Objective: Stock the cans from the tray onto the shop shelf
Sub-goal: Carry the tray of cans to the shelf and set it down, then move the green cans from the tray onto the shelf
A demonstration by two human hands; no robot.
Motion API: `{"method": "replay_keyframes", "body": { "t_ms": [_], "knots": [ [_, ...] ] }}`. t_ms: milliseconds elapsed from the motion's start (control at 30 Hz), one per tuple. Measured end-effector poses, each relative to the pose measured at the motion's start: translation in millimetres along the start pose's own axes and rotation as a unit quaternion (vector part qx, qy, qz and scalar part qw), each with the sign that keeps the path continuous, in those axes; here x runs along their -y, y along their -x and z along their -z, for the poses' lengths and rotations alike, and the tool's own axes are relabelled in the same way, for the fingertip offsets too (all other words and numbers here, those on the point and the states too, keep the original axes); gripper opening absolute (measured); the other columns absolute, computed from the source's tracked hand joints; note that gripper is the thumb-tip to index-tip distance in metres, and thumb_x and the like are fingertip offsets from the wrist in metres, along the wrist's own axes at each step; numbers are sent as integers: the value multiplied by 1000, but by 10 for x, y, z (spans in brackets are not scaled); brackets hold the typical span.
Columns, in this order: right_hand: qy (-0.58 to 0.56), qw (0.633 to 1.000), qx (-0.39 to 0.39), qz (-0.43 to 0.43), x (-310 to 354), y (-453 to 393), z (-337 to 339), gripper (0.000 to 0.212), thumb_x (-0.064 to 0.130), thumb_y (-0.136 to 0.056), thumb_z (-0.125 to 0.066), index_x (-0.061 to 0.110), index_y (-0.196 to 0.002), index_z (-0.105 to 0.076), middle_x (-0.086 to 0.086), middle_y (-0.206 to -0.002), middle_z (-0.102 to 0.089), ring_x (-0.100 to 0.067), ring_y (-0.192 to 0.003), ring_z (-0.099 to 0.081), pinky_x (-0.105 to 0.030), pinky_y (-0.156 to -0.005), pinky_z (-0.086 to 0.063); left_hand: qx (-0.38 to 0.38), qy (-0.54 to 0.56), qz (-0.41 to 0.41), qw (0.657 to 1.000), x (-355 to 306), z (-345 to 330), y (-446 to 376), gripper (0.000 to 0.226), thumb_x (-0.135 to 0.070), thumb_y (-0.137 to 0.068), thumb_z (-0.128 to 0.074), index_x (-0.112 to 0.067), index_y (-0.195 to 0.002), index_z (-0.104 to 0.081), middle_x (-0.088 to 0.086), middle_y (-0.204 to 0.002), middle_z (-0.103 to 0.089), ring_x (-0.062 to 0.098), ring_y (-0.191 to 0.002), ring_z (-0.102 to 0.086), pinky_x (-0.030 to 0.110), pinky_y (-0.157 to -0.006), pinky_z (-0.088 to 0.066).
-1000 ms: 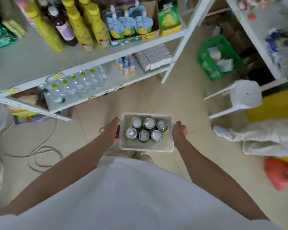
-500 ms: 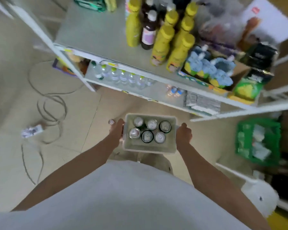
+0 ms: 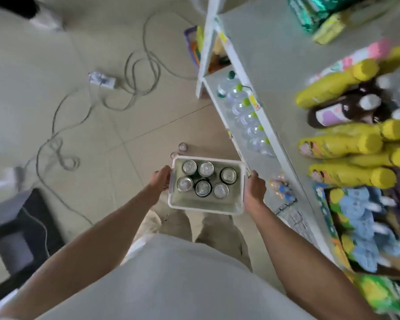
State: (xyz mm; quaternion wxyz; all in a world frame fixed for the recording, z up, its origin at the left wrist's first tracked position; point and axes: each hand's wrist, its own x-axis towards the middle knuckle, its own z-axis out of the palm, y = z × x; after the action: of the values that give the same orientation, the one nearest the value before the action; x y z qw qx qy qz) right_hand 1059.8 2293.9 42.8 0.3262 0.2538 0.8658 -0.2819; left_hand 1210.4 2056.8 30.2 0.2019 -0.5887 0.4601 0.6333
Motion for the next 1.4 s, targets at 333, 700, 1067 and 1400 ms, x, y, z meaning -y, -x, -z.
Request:
{"method": "replay_keyframes", "body": {
  "t_ms": [333,700,1067,1400],
  "knots": [
    [151,978,50,136,-89,-1018,-895,61,35,-97,-25,-8,-93,-68,-35,-106,-66,-39,-93,-63,-34,-68,-35,-95,137,82,983,985,-213,-1100,24,-27,-95,-49,-15,-77,-58,6,-73,-58,19,-64,-53,27,-59,-43],
    [197,978,36,51,-870,-2880,-2345,58,55,-88,-25,15,-76,-65,-13,-85,-67,-30,-77,-64,-38,-70,-50,-72,158,78,982,2016,-642,-3286,23,-25,-94,-53,-9,-88,-68,-2,-72,-75,14,-67,-71,28,-63,-53],
    [179,977,108,45,-1126,-4246,-3565,45,55,-76,-41,18,-60,-60,-7,-71,-65,-25,-66,-59,-33,-63,-44,-84,105,27,991,2411,-657,-5057,23,-39,-65,-57,-15,-62,-57,8,-68,-53,22,-71,-51,38,-71,-45],
    [282,945,128,110,-1171,-4201,-3909,36,43,-90,-50,11,-102,-56,-13,-102,-65,-34,-95,-65,-49,-84,-56,-91,35,-16,995,2346,-537,-5187,22,-42,-73,-54,-21,-72,-59,5,-79,-56,20,-77,-52,35,-72,-44]
  ]
}}
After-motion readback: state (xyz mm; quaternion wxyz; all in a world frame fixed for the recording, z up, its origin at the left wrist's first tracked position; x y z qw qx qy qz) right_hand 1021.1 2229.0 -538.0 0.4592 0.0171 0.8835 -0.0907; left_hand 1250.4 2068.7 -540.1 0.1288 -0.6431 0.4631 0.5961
